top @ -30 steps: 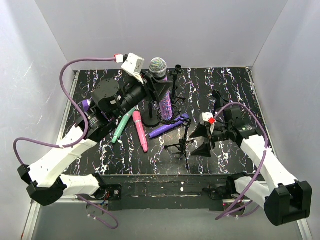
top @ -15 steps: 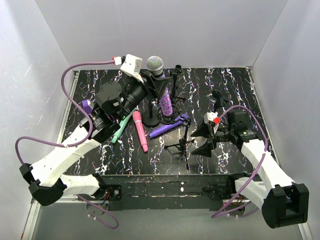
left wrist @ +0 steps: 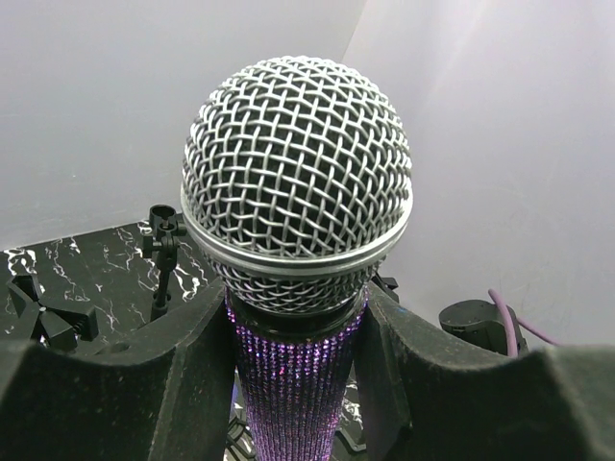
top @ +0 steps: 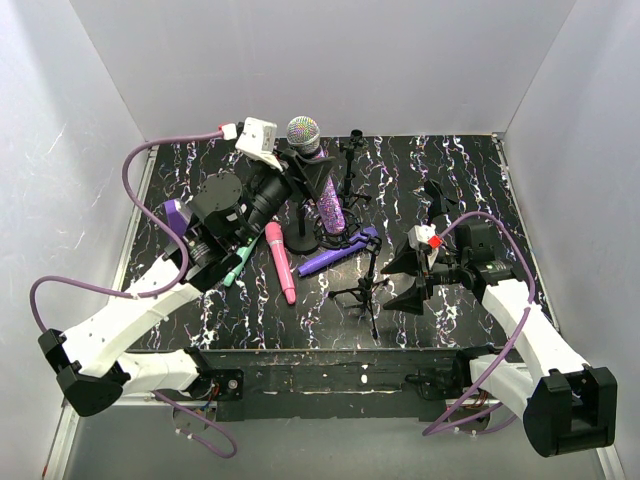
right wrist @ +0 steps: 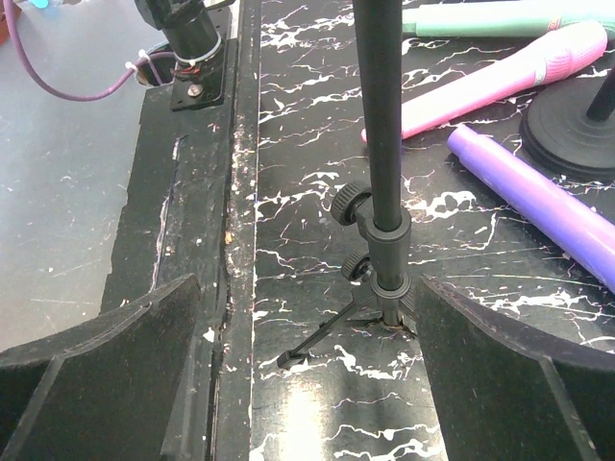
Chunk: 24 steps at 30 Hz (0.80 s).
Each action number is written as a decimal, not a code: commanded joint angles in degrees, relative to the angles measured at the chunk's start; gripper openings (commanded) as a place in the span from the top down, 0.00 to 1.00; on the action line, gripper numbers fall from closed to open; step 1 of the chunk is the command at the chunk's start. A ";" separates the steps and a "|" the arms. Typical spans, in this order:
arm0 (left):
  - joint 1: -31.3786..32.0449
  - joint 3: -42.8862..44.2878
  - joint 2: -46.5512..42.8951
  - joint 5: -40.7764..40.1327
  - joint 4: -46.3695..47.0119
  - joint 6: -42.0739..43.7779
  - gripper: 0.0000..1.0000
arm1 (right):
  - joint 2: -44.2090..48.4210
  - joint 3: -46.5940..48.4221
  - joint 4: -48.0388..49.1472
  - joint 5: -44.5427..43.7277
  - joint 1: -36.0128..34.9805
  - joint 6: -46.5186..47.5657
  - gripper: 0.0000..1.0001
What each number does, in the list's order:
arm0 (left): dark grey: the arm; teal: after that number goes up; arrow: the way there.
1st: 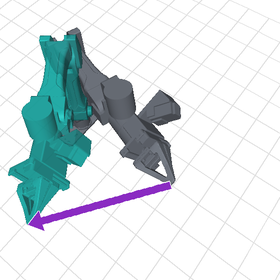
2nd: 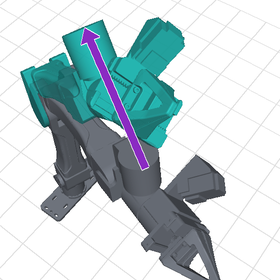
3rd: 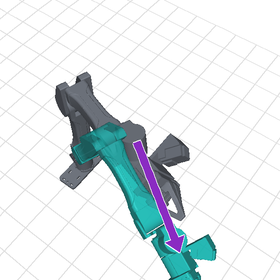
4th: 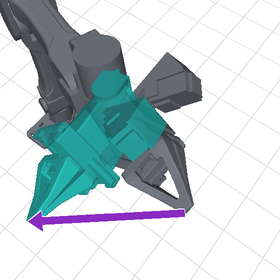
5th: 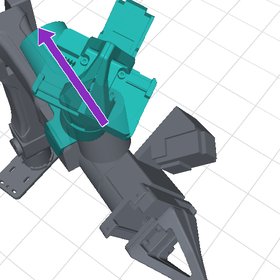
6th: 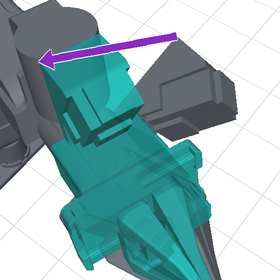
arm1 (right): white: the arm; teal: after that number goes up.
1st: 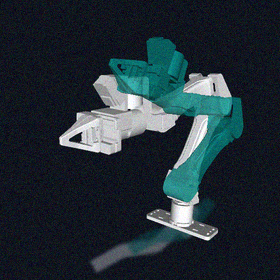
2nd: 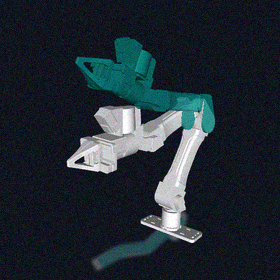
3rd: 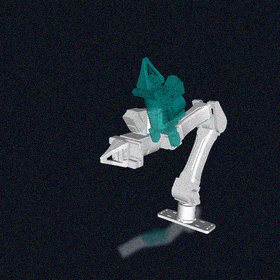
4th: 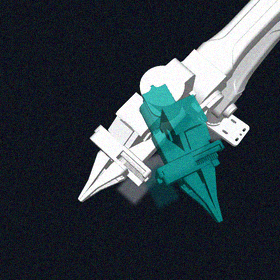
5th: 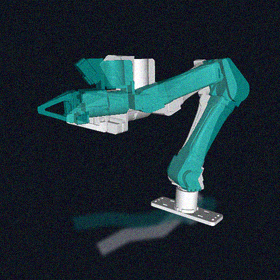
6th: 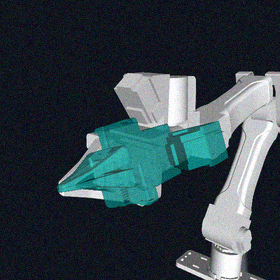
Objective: Attach the microphones to the stand
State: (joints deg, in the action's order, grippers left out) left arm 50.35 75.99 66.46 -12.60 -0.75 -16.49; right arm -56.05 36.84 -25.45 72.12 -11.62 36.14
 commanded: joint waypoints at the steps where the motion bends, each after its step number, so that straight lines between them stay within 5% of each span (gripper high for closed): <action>1: -0.25 -2.41 -1.50 -0.50 2.40 2.33 1.00 | 0.77 -0.45 1.37 1.97 0.28 -0.19 0.02; 24: -0.25 -2.60 0.43 12.34 -6.35 1.73 1.00 | 0.15 -0.54 1.37 2.68 0.28 -0.19 0.02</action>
State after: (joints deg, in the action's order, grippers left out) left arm 49.89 73.03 65.67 -4.80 3.09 -12.99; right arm -56.07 36.62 -25.36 72.71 -11.62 36.14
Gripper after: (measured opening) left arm 0.423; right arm 0.983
